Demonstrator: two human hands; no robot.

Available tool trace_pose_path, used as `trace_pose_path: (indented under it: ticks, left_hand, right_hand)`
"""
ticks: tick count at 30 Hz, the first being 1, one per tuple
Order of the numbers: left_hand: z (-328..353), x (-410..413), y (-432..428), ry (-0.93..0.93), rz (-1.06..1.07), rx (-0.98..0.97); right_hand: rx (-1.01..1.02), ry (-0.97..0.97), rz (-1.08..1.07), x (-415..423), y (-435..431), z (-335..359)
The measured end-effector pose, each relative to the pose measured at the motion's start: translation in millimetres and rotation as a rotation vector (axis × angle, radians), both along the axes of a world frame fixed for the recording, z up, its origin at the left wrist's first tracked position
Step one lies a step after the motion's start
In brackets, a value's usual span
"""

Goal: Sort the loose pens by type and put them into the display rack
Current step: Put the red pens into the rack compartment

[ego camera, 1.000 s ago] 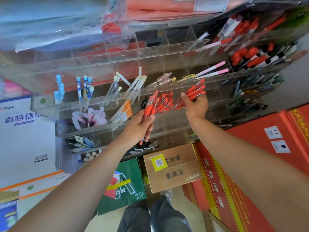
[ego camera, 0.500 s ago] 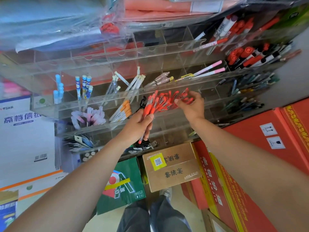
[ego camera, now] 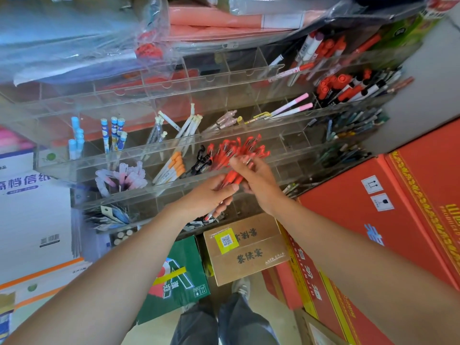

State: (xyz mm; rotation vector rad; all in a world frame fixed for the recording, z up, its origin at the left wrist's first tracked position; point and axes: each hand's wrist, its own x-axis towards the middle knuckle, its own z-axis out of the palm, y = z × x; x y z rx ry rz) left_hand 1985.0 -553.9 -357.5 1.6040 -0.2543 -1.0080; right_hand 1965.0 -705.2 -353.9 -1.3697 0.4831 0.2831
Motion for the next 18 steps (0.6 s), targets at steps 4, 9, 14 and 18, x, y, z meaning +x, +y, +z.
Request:
trace_pose_path:
  ticks: [4, 9, 14, 18]
  left_hand:
    - [7, -2, -3, 0.027, -0.062, 0.002]
    - [12, 0, -13, -0.036, -0.062, 0.106]
    - [2, 14, -11, -0.356, 0.118, 0.332]
    - [-4, 20, -13, -0.435, 0.244, 0.377]
  right_hand:
    - [0.087, 0.015, 0.061, -4, -7, -2]
    - [-0.021, 0.025, -0.031, 0, -24, 1]
    - [-0.199, -0.054, -0.423, 23, -59, 22]
    - [-0.285, -0.139, -0.599, 37, -72, 26]
